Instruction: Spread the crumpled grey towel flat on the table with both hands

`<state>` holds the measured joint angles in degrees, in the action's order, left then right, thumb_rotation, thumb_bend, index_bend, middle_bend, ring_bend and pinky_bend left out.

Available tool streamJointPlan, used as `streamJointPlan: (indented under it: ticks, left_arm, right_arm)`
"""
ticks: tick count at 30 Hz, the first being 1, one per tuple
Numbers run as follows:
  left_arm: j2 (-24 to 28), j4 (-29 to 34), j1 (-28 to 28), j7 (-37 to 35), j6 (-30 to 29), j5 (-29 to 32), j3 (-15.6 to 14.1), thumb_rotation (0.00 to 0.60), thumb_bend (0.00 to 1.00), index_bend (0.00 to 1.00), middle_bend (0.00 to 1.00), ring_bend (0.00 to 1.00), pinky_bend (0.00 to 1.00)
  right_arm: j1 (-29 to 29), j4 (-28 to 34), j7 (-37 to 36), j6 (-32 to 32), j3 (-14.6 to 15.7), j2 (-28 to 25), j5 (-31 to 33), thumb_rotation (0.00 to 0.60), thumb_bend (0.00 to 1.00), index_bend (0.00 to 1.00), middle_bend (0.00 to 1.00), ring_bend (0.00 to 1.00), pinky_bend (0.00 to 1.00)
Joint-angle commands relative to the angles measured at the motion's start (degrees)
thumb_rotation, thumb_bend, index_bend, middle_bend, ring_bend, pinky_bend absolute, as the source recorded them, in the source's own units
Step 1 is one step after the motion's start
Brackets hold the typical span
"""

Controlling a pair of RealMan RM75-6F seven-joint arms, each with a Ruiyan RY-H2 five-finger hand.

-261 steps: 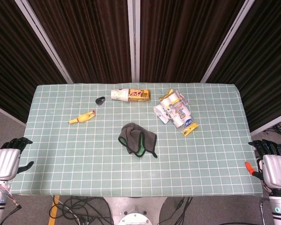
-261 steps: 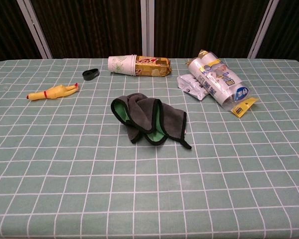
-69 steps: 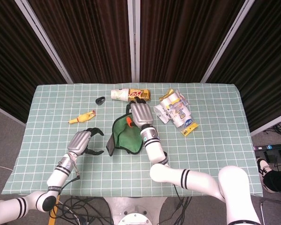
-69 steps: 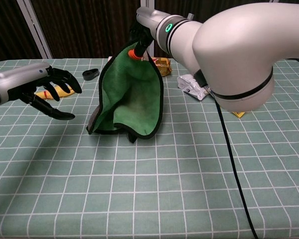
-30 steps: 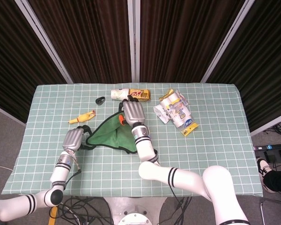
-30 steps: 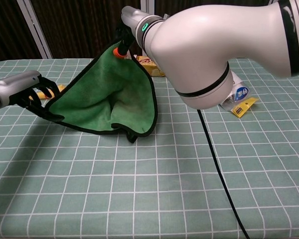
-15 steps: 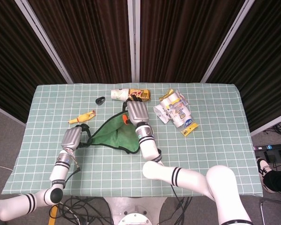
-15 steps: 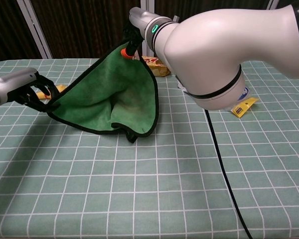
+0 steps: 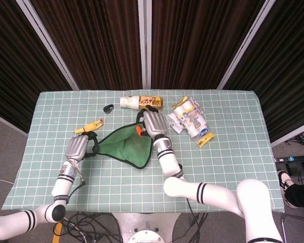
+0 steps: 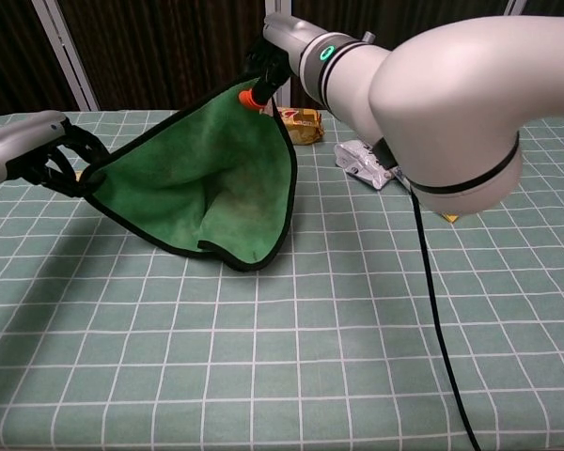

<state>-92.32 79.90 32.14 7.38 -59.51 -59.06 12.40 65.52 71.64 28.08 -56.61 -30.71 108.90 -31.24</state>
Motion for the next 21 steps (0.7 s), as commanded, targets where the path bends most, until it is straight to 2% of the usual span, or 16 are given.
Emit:
streamJointPlan:
  ticks: [1, 9, 15, 21]
  left_arm:
    - [1.5, 1.0, -0.5, -2.5, -2.0, -4.2, -0.3, 0.6, 0.51, 0.6, 0.32, 0.24, 0.35]
    - [4.5, 1.6, 0.0, -7.2, -5.1, -11.5, 0.9, 0.6, 0.51, 0.61, 0.32, 0.24, 0.35]
    - [7.4, 3.5, 0.2, -9.0, -6.9, -13.6, 2.4, 0.6, 0.51, 0.61, 0.32, 0.24, 0.35]
    - [10.2, 5.1, -0.1, -10.9, -8.1, -15.9, 2.5, 0.6, 0.51, 0.61, 0.32, 0.24, 0.35]
  right_arm:
    - [-3.9, 5.5, -4.0, -0.9, 1.4, -3.5, -3.5, 0.6, 0.36, 0.8, 0.29, 0.1, 0.15]
    - [-7.7, 14.2, -7.5, -2.3, 1.8, -9.8, -8.3, 0.6, 0.37, 0.8, 0.29, 0.1, 0.15]
    - [-8.5, 18.3, -8.6, -1.8, 1.1, -13.8, -9.0, 0.6, 0.36, 0.8, 0.29, 0.1, 0.15]
    - [-9.4, 20.4, -10.5, -0.4, 1.6, -17.3, -10.6, 0.6, 0.36, 0.8, 0.29, 0.1, 0.15]
